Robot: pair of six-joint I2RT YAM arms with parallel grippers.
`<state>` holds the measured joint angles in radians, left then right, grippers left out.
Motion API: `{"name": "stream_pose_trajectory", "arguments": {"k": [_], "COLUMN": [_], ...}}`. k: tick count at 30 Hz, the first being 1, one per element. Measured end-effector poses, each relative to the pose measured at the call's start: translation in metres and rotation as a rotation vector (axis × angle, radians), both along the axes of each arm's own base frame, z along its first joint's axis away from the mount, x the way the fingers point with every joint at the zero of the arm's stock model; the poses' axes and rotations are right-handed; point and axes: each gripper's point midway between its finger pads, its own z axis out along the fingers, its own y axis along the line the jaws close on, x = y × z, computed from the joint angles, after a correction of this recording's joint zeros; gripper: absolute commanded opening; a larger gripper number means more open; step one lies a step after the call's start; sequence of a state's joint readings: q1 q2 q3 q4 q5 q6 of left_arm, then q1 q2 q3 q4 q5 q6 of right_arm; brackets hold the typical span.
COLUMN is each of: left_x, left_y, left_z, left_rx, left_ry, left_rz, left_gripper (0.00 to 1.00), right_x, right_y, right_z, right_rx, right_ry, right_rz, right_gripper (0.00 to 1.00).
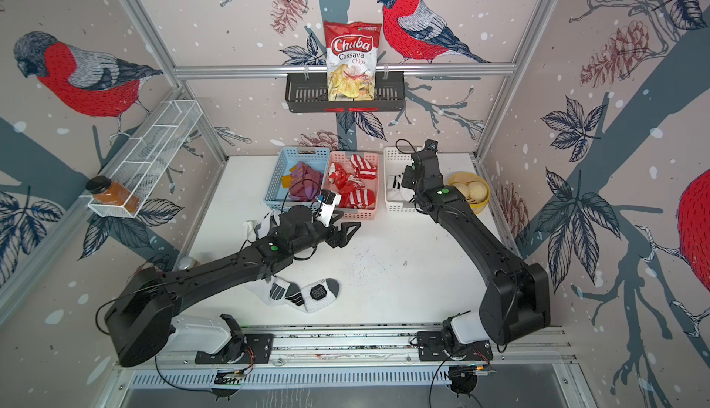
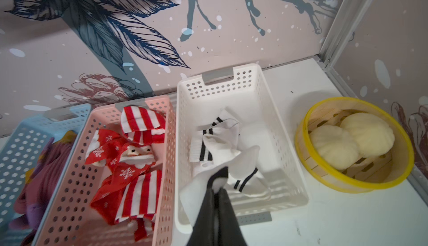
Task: Sort the socks into the basket by color
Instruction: Place the sock in the bin.
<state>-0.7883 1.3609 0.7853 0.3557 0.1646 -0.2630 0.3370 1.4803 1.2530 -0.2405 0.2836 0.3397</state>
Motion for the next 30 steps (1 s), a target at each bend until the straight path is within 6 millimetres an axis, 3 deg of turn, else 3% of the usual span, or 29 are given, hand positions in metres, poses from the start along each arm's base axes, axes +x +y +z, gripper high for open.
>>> {"name": "stream_pose_trajectory", "arguments": {"k": [7,11,17,19,26,30], "left_x": [-0.009,-0.012,-0.019,-0.021,-0.030,-0.036], "left_y": [-0.003,0.001,0.016,0.027,0.068,0.090], "left_z": [0.014,0.020,0.022,0.018,-0.004,-0.013], "left_rx": [-0.043,-0.052,-0.057,-0.055,-0.020,-0.010], "left_ry": [-0.043,-0.069,-0.080,-0.066,-0.019,0.001], "left_rz": [-0.048,-0.052,-0.017,0.025,0.162,0.237], "left_gripper": [0.81,0.81,0.81,0.81,0.81,0.82], "right_x": [0.046,0.047,0.027,0.015,-0.033,-0.062], "right_y": [-0.027,-0.019,-0.004,0.011,0.061,0.103], "right_z": [-0.051,-0.056,-0.035,-0.034,-0.057,-0.069], "right_rx": [0.013,0.032,0.048,0.055,0.088,0.119], "right_ry": [0.126,0.145,0.103,0.098,0.122,0.138], "right_rz": [-0.038,0.001,0.067,0.108,0.244,0.347], "right_gripper": [0.35,0.44,0.51,0.52,0.57,0.58]}}
